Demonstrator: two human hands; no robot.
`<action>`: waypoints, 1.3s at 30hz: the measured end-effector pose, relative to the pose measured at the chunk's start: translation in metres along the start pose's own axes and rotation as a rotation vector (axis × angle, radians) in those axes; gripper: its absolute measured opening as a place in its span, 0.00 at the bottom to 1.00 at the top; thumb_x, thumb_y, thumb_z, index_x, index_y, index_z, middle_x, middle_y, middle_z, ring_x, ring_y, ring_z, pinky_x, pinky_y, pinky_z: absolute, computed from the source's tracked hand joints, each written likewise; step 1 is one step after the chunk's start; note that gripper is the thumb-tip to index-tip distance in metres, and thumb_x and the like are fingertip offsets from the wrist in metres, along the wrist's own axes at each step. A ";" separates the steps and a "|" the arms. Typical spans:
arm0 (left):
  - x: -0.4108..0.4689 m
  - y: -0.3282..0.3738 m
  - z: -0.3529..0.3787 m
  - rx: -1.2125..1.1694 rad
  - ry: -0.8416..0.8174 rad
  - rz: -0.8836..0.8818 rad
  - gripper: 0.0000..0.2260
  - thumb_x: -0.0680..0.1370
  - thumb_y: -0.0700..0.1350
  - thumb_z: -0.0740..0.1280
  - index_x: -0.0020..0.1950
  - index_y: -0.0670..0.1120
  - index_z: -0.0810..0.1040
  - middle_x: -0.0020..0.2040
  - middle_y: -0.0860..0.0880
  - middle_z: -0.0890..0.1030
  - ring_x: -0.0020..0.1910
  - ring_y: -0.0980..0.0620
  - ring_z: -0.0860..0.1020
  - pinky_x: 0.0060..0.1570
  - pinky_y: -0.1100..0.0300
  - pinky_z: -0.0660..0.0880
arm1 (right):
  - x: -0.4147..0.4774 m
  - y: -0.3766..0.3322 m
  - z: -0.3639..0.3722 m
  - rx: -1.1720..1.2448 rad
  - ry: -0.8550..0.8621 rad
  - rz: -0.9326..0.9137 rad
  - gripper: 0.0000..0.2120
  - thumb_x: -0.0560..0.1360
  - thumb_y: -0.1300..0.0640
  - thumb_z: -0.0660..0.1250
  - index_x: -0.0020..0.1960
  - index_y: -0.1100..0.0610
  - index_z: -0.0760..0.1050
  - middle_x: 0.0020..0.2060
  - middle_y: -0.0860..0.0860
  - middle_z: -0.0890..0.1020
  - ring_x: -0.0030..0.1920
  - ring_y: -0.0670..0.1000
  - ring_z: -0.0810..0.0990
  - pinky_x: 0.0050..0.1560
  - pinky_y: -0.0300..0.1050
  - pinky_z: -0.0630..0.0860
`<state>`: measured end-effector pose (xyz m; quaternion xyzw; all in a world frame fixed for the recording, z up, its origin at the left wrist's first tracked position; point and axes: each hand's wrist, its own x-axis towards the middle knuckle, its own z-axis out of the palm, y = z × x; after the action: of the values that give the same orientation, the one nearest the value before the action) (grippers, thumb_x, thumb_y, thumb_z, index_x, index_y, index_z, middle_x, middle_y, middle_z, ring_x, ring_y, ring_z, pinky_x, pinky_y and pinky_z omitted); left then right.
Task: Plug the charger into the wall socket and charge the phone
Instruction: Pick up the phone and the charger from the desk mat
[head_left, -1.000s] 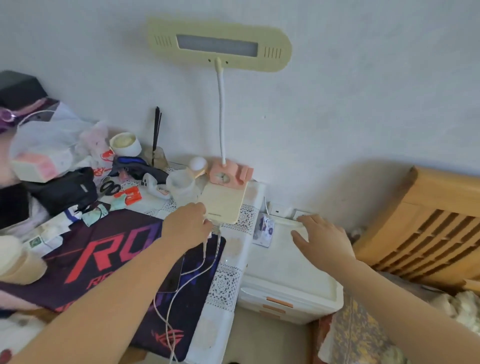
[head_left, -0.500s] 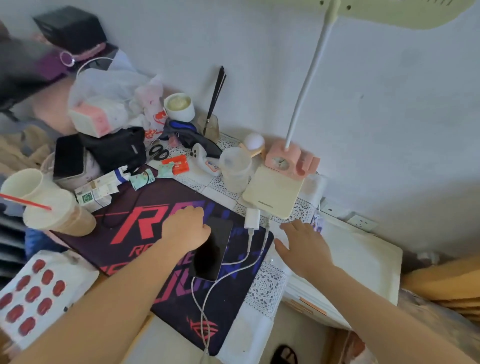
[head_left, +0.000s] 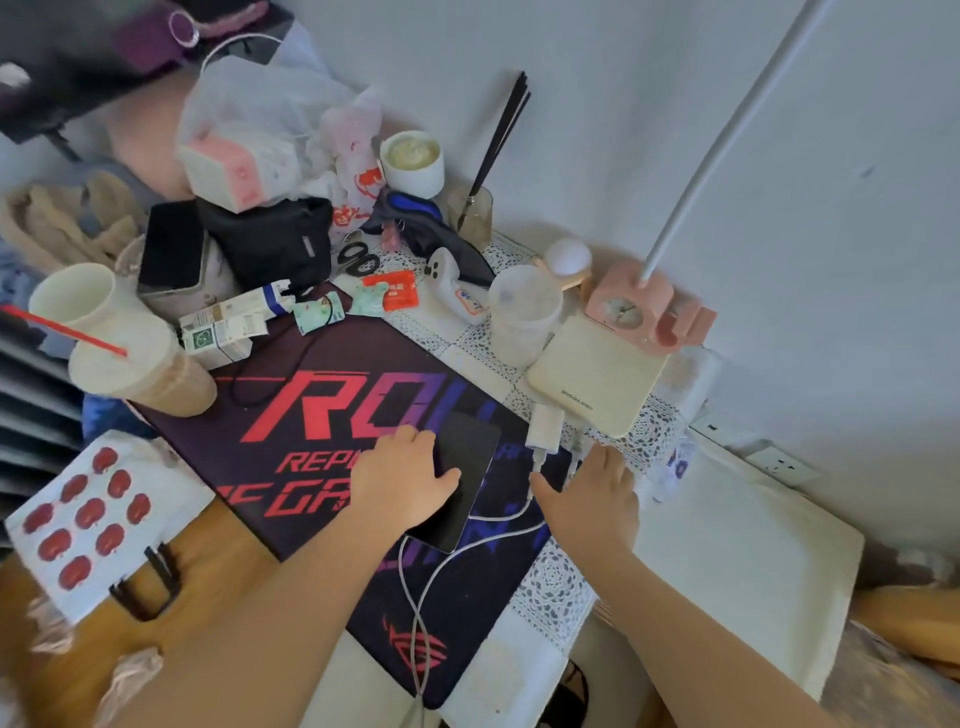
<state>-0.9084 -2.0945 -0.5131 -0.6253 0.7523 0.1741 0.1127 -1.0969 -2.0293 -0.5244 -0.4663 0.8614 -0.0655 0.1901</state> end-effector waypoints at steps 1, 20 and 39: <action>0.000 0.001 0.005 0.014 0.018 0.004 0.27 0.75 0.63 0.60 0.67 0.47 0.70 0.65 0.47 0.73 0.62 0.44 0.73 0.54 0.49 0.73 | -0.001 -0.002 0.005 0.012 0.001 0.016 0.38 0.70 0.36 0.63 0.68 0.62 0.60 0.66 0.58 0.67 0.64 0.59 0.67 0.61 0.52 0.68; -0.005 0.014 0.043 -0.291 0.209 -0.179 0.39 0.65 0.67 0.69 0.71 0.49 0.68 0.74 0.50 0.64 0.73 0.47 0.60 0.64 0.46 0.66 | 0.013 -0.029 0.033 0.137 0.117 0.195 0.42 0.72 0.31 0.54 0.72 0.62 0.57 0.70 0.56 0.61 0.70 0.57 0.57 0.69 0.54 0.57; -0.001 0.024 0.042 -0.572 0.199 -0.268 0.36 0.64 0.57 0.77 0.68 0.51 0.68 0.64 0.49 0.69 0.63 0.46 0.69 0.51 0.49 0.72 | 0.021 -0.032 0.036 0.380 0.163 0.160 0.26 0.71 0.46 0.68 0.62 0.61 0.69 0.63 0.58 0.69 0.61 0.60 0.66 0.63 0.54 0.63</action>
<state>-0.9333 -2.0725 -0.5483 -0.7389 0.5914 0.3001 -0.1195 -1.0684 -2.0621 -0.5541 -0.3453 0.8804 -0.2488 0.2092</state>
